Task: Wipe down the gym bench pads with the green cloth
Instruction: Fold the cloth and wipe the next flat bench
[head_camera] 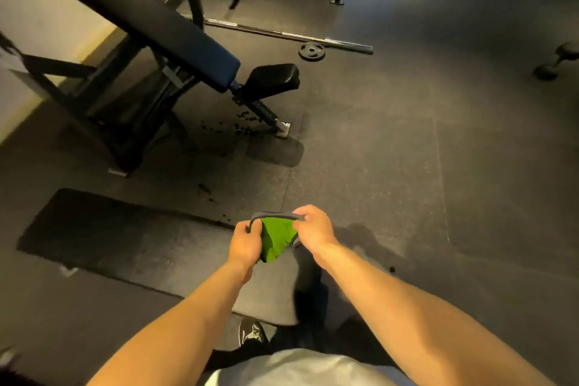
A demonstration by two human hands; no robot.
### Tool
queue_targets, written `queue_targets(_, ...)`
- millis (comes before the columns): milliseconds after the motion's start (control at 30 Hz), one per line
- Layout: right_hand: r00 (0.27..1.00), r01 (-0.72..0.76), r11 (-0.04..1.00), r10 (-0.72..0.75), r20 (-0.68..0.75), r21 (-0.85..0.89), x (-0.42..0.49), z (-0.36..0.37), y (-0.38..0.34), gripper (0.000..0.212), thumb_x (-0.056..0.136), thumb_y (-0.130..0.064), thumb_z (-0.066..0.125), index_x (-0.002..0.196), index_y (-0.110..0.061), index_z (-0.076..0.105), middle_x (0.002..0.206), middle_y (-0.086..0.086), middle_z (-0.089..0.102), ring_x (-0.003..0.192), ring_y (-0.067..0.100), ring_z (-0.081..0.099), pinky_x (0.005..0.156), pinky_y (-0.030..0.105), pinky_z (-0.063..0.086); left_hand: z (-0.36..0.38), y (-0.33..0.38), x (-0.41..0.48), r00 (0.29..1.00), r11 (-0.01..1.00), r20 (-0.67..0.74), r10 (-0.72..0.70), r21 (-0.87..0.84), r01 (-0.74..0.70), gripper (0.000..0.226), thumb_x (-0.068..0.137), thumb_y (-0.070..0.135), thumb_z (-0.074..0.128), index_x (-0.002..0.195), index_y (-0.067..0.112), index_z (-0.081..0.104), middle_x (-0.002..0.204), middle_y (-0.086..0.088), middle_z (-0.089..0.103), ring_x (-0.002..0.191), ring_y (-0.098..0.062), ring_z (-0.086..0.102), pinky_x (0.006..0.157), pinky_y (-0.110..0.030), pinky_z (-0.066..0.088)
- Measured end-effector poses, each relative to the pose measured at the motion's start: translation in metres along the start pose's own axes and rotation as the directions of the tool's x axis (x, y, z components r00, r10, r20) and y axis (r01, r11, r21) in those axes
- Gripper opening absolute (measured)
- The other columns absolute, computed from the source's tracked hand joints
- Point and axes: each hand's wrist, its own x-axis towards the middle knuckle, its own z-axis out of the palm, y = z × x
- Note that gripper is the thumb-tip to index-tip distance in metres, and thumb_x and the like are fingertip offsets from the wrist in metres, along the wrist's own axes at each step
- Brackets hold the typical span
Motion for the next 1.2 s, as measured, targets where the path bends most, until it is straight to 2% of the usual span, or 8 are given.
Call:
queue_targets(200,0.958,0.095,0.994,-0.075,0.276,-0.062,0.033,-0.039,0.011,0.025,0.088,0.002,0.055,0.107,-0.011,0.066,0.093,0.004,0.062,0.070,0.012,0.055,0.049,0.014,0.042,0.042,0.000,-0.018,0.995,0.949,-0.063,-0.072,-0.311,0.049,0.012,0.107,0.026,0.043,0.119,0.024,0.041,0.113,-0.007,0.060,0.101,-0.025,0.065,0.066,-0.036,0.059)
queue_targets(367,0.850,0.197,0.964,-0.077,0.522,-0.178,0.041,-0.070,0.013,0.028,0.092,-0.005,0.059,0.118,-0.012,0.064,0.104,0.001,0.059,0.089,0.013,0.055,0.075,0.026,0.046,0.102,-0.005,-0.059,0.972,0.855,-0.187,-0.143,-0.518,0.026,0.016,0.108,0.025,0.042,0.124,0.026,0.041,0.118,-0.011,0.061,0.100,-0.027,0.069,0.065,-0.034,0.059)
queue_targets(467,0.777,0.221,0.956,-0.054,0.627,-0.192,0.030,-0.091,0.024,0.023,0.090,-0.006,0.061,0.110,-0.015,0.065,0.106,0.008,0.065,0.083,0.016,0.059,0.067,0.028,0.049,0.137,-0.016,-0.089,0.952,0.790,-0.218,-0.213,-0.612,0.037,0.012,0.109,0.026,0.040,0.119,0.023,0.046,0.114,-0.014,0.065,0.089,-0.024,0.070,0.073,-0.039,0.058)
queue_targets(600,0.684,0.267,0.936,-0.018,0.729,-0.227,0.017,-0.110,0.036,0.024,0.091,-0.006,0.061,0.112,-0.016,0.064,0.104,0.004,0.063,0.079,0.008,0.058,0.056,0.016,0.044,0.156,-0.021,-0.120,0.937,0.704,-0.259,-0.233,-0.710,-0.021,0.021,0.110,0.029,0.033,0.121,0.016,0.045,0.108,-0.013,0.060,0.079,-0.017,0.065,0.057,-0.028,0.053)
queue_targets(800,0.562,0.323,0.912,0.029,0.827,-0.252,-0.002,-0.116,0.050,0.022,0.090,-0.009,0.061,0.107,-0.015,0.073,0.107,0.006,0.070,0.088,0.012,0.062,0.071,0.022,0.047,0.163,-0.051,-0.147,0.910,0.594,-0.269,-0.316,-0.804,-0.032,0.047,0.107,0.050,0.030,0.132,0.019,0.056,0.120,-0.008,0.070,0.107,-0.022,0.070,0.081,-0.031,0.057)
queue_targets(900,0.559,0.314,0.904,0.069,0.826,-0.288,-0.012,-0.110,0.057,0.017,0.081,-0.023,0.065,0.092,-0.018,0.077,0.103,0.009,0.072,0.094,0.022,0.062,0.084,0.034,0.048,0.162,-0.070,-0.151,0.895,0.576,-0.280,-0.347,-0.817,-0.032,0.047,0.107,0.049,0.034,0.129,0.017,0.060,0.118,-0.009,0.071,0.108,-0.023,0.069,0.087,-0.033,0.055)
queue_targets(967,0.569,0.291,0.908,0.089,0.817,-0.301,-0.018,-0.105,0.061,0.019,0.078,-0.031,0.065,0.086,-0.016,0.073,0.095,0.008,0.069,0.088,0.022,0.058,0.080,0.036,0.044,0.161,-0.077,-0.155,0.881,0.565,-0.284,-0.380,-0.824,-0.022,0.042,0.107,0.044,0.039,0.125,0.014,0.063,0.117,-0.012,0.071,0.105,-0.022,0.066,0.087,-0.034,0.053)
queue_targets(1200,0.595,0.333,0.890,0.058,0.802,-0.312,-0.017,-0.087,0.072,0.008,0.094,-0.026,0.060,0.100,-0.022,0.062,0.107,0.002,0.064,0.099,0.016,0.060,0.082,0.030,0.047,0.166,-0.086,-0.165,0.867,0.650,-0.356,-0.350,-0.758,-0.049,0.021,0.094,0.024,0.064,0.105,0.007,0.058,0.098,-0.011,0.068,0.085,-0.017,0.065,0.074,-0.031,0.047)
